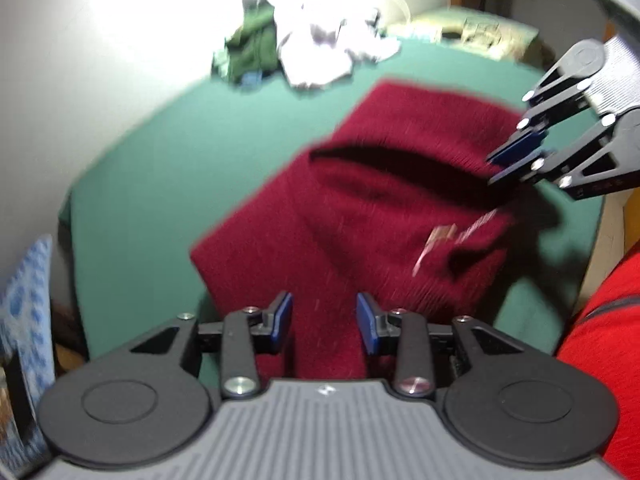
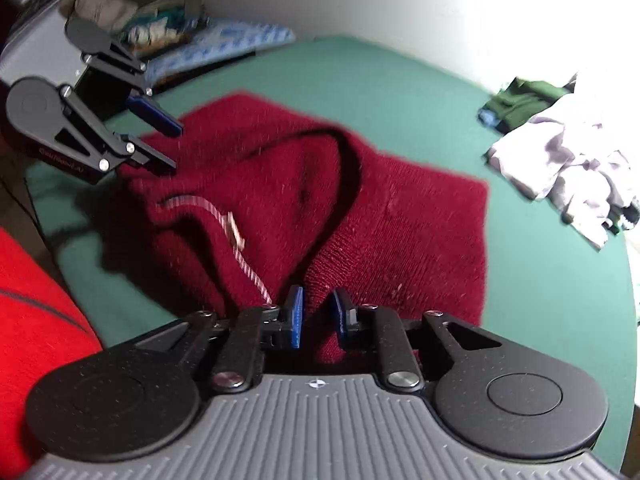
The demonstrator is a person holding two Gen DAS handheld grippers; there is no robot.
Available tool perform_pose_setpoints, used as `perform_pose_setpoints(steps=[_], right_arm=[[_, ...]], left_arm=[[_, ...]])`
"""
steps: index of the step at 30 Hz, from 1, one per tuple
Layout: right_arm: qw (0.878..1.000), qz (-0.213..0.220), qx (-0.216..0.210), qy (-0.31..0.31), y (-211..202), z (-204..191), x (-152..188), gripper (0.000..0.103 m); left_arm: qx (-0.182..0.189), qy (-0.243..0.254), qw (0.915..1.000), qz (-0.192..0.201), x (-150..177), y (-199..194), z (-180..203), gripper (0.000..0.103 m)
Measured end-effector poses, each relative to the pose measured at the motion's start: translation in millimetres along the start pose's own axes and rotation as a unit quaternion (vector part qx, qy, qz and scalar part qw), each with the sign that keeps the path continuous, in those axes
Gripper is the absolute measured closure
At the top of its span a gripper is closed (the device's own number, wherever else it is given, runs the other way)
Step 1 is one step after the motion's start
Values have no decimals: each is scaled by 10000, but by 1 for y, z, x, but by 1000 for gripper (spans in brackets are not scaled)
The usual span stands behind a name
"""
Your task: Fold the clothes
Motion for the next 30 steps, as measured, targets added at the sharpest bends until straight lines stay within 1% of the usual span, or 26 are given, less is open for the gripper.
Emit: perform_pose_setpoints(steps=[1,3,5,8,11,12,13,15,16,17,18,21,24,26,27,28,30], right_arm=[[9999,59,-131,25,-2,0,-3,81],[9989,141,-443,8,-3,-3,-7,80],[9974,201,-679,-101,-2,-9,-9,78],[9950,217,-779,-580,10,-28,-5,75],[9943,203,-820,-657,23,-35,-1,75],[9945,219,-819,-615,28,-35,0,76],[9941,235,-867,-610,28,-35,0,83],[9923,264,-1025,-643,24,-36,-2,97],[9913,279,-1104,-660,22,-36,-3,97],[9902,294,-1183,-677,20,-37,-3,97],[9891,309,-1262,-693,17,-37,-4,97],[9846,271,-1504,-852,13,-39,-4,97],[9824,-14,-1610,-947,26,-42,1,97],[9818,-168,-1636,-946,35,-42,4,96],[9817,-162,-1650,-937,36,-42,4,96],[9816,-161,-1654,-944,35,-42,3,96],[9810,-157,-1716,-887,30,-37,-1,95]], left_arm=[[142,69,9998,78,-4,-4,6,64],[422,234,9987,174,-11,-9,18,58],[632,480,9968,25,-9,-3,31,53],[598,685,9949,-428,-1,18,38,53],[604,603,9944,-618,7,29,36,52],[640,530,9947,-613,8,29,35,55],[690,439,9948,-599,9,28,33,58],[754,318,9949,-584,10,25,31,75],[745,324,9949,-590,11,23,31,79],[735,351,9948,-613,12,20,30,86],[744,381,9944,-649,13,15,28,88],[869,440,9922,-779,19,9,27,89],[1039,445,9891,-943,25,20,29,88],[1081,477,9884,-950,27,25,32,85],[1093,505,9881,-958,26,25,34,78],[1101,528,9877,-976,25,25,34,75],[1120,487,9874,-1002,22,20,32,74]])
Point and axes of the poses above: each gripper's, at about its wrist camera, not at the fingertips, and y roughly the way its jaws point, z to its right, x to its underside, the point moved 2 cm from there along y, roughly the way its jaws point, and after that the axes turned 10 degrees about x, right-handed, at the moved point
